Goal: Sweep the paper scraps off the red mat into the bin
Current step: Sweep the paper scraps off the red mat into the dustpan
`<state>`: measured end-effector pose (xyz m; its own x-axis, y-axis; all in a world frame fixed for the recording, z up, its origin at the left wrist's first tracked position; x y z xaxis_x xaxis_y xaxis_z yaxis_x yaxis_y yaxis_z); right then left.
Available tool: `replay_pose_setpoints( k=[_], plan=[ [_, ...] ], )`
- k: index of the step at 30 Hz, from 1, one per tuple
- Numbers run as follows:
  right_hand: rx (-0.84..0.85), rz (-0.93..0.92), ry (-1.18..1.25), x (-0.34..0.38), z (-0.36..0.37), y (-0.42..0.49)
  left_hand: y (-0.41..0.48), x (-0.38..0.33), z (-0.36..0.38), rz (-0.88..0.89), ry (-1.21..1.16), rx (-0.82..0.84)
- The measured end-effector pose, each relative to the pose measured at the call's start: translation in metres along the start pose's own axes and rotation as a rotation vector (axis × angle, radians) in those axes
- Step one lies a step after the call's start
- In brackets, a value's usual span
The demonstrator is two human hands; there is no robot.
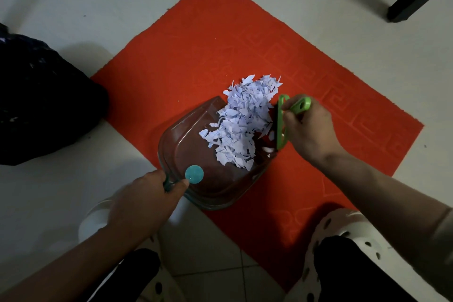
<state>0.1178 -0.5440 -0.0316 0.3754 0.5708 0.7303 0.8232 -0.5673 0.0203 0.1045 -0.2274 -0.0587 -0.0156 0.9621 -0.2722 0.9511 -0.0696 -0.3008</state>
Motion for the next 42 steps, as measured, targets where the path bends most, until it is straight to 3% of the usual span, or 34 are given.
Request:
replay_pose_setpoints(
  k=[3,8,16,19,23,26,31,38,42],
  plan=[
    [-0.044,0.044,0.079,-0.001,-0.01,0.005,0.0,0.0,0.001,-0.002,-0.01,0.01],
    [-0.107,-0.01,-0.054,-0.014,-0.031,0.011,-0.001,-0.003,-0.003,0.003,-0.021,-0.01],
    [0.048,-0.141,-0.065,0.008,-0.001,-0.012,-0.002,-0.004,-0.003,-0.005,-0.021,-0.001],
    [-0.003,-0.104,-0.009,0.013,-0.013,-0.005,-0.002,-0.002,-0.003,-0.023,-0.038,-0.005],
    [-0.077,-0.119,-0.131,0.002,-0.032,0.01,-0.002,-0.004,-0.005,-0.02,-0.031,-0.012],
    [-0.022,-0.154,-0.192,-0.003,-0.025,0.005,-0.003,-0.006,-0.005,-0.01,-0.02,-0.002],
    [0.12,-0.214,-0.082,0.015,-0.005,-0.019,-0.002,-0.006,-0.005,-0.008,-0.005,-0.005],
    [-0.094,-0.176,-0.144,0.005,-0.031,0.016,-0.002,-0.004,-0.005,-0.017,-0.022,-0.008],
    [-0.054,-0.189,-0.274,-0.01,-0.019,0.027,-0.002,-0.003,-0.004,-0.023,-0.035,-0.011]
  ],
)
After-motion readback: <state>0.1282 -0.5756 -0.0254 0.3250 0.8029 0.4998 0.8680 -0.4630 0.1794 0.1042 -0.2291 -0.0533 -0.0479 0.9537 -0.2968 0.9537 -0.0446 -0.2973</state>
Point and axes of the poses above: each hand's wrist, its own y-axis towards the middle knuckle, its own z-axis out of the palm, x = y × z, the point moved 8 cm from there along y, towards the middle knuckle, and after that the axes turned 14 degrees about -x, right-handed, at the moved point
